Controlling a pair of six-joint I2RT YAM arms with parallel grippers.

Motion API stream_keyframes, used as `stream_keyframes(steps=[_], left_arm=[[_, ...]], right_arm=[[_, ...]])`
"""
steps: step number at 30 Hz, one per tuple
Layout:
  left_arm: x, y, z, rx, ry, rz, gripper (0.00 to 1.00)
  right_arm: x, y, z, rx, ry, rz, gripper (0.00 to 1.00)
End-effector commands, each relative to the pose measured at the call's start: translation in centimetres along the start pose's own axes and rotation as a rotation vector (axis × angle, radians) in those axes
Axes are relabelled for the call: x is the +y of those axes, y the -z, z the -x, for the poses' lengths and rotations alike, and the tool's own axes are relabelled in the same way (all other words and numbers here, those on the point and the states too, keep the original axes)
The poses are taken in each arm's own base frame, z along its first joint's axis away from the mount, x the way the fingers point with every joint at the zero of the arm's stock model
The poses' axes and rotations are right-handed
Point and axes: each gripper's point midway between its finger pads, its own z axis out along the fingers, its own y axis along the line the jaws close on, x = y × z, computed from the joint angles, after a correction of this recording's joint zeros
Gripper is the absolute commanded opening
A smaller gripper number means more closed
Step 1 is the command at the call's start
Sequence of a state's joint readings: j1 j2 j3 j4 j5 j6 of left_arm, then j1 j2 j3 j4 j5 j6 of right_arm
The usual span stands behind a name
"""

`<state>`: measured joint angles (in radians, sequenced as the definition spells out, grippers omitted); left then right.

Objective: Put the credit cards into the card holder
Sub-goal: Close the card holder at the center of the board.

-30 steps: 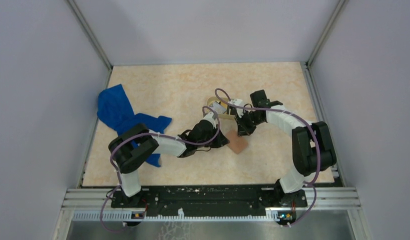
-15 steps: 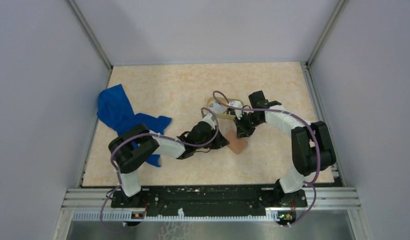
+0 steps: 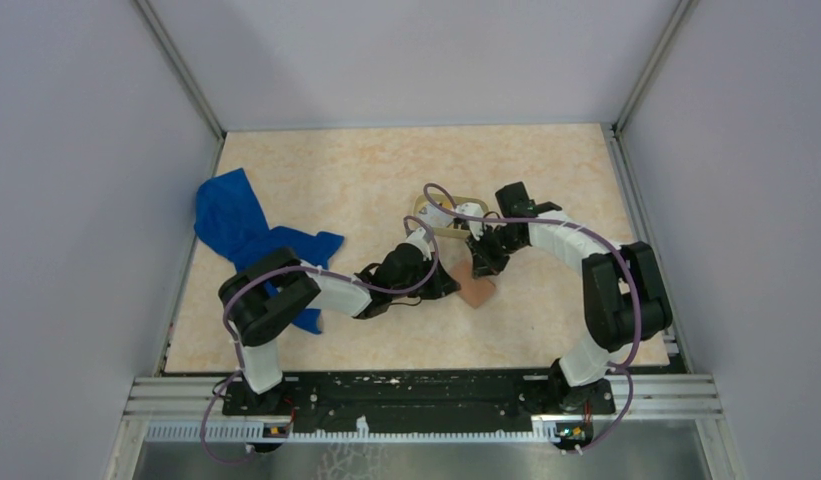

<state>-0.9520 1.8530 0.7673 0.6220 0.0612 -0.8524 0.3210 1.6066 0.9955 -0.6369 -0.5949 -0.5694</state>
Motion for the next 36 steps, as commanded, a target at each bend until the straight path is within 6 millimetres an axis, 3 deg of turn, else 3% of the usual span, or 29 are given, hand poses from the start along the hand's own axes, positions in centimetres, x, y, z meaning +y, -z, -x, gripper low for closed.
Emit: stream_keyframes(steps=[1,17,36], left_arm=[[0.0,-0.3,-0.6,0.014,0.005,-0.015,0.04],[-0.2,-1.0,-0.6,0.021,0.007,-0.019,0.04],[0.2,-1.0,-0.7,0.019,0.007,-0.007,0.03]], right_arm=[[1.3,-0.2,0.7,-0.008,0.023,0.057,0.00],[1.6,-0.6,0.4,0.019,0.033,0.067,0.00],[1.0,-1.7,-2.1,0.156,0.015,0.038,0.00]])
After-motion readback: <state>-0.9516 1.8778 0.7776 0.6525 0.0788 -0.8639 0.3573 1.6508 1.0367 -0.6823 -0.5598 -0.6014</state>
